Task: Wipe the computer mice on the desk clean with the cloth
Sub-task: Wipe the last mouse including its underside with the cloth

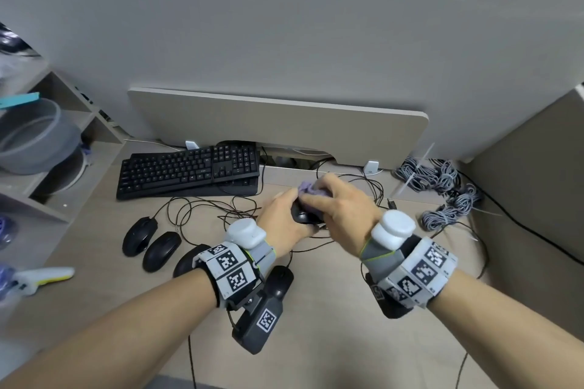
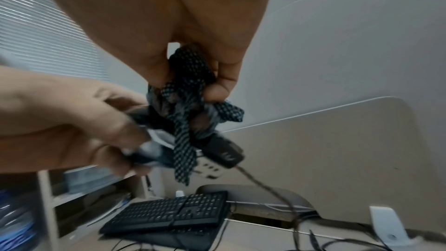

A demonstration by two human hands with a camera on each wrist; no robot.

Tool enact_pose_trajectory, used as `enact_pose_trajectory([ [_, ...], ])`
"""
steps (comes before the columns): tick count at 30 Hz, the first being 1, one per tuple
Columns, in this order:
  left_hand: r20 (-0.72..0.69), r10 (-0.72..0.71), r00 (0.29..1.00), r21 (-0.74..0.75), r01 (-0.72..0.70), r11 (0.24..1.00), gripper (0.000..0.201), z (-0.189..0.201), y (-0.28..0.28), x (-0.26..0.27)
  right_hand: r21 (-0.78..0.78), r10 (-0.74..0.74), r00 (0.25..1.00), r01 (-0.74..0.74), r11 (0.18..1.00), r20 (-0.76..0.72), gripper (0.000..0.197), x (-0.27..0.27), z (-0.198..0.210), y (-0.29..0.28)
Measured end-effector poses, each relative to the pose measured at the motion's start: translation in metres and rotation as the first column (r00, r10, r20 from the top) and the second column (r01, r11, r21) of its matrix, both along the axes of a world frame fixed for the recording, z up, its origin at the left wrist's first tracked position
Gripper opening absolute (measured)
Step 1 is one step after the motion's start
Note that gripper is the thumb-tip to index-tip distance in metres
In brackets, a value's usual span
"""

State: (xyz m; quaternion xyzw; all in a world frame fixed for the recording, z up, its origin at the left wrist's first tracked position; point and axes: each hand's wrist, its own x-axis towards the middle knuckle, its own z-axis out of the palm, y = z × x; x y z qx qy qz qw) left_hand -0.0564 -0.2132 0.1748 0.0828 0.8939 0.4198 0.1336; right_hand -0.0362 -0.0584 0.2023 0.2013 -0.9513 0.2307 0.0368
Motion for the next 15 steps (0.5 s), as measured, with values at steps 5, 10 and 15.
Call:
enact_pose_trajectory([
  [5,-0.020,0.001,1.000,-0.009,-0.002,1.000,0.055,-0.003,-0.007,-0.001,-0.004,0.088,0.996,-0.088,0.996,0.017,0.036,0.015,-0.003,0.005],
  [10,-0.026,-0.018,0.999,-0.043,0.017,0.999,0.046,0.002,0.002,0.000,-0.059,0.000,1.000,0.002,0.998,0.026,0.033,0.001,0.002,-0.003],
  [15,0.007,-0.005,1.000,-0.061,0.006,0.998,0.053,0.002,-0.007,-0.001,-0.050,0.105,0.993,-0.103,0.993,0.057,0.043,0.011,-0.005,0.003],
])
